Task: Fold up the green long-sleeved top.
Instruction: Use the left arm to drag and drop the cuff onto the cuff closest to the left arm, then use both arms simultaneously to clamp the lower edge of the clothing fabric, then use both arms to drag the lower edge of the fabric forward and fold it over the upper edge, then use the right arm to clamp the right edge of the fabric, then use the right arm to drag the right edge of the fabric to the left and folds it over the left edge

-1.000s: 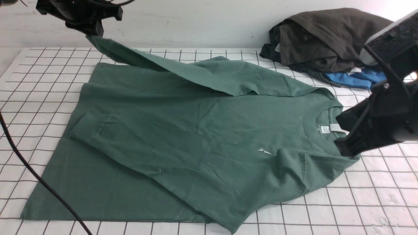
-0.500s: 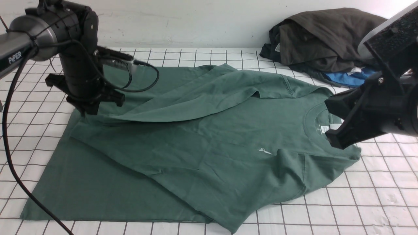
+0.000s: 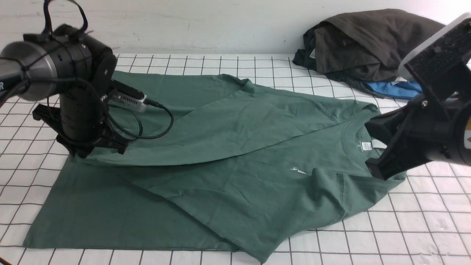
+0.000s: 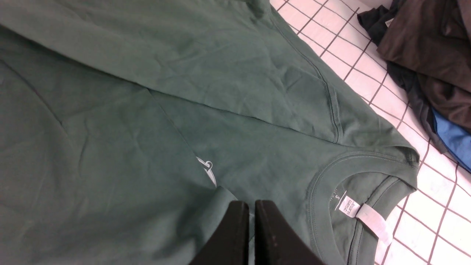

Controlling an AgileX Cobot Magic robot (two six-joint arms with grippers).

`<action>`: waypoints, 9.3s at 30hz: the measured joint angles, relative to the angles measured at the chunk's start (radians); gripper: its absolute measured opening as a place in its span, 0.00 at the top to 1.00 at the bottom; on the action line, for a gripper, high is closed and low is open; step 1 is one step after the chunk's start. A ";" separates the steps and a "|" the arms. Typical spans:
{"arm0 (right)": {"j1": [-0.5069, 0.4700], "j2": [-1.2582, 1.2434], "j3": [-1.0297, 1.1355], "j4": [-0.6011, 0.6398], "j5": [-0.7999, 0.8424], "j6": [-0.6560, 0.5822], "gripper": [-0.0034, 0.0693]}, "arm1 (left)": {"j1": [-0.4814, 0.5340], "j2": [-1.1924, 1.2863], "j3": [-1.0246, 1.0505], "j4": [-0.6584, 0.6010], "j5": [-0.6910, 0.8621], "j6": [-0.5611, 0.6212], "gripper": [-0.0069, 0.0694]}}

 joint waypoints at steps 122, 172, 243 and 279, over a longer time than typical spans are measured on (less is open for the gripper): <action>-0.021 0.412 -0.001 -0.113 0.051 -0.541 0.95 | 0.016 -0.466 0.596 -0.206 -0.191 0.396 0.91; -0.291 0.975 -0.743 -0.177 0.121 -0.111 0.59 | 0.096 0.698 -1.274 -0.224 0.087 0.262 0.37; -0.638 0.924 -0.902 0.507 0.687 -0.285 0.62 | 0.086 -0.783 0.205 -0.328 0.061 0.329 0.92; -0.685 0.913 -0.939 0.239 0.693 -0.182 0.89 | 0.106 -0.939 0.651 -0.433 -0.296 0.291 0.92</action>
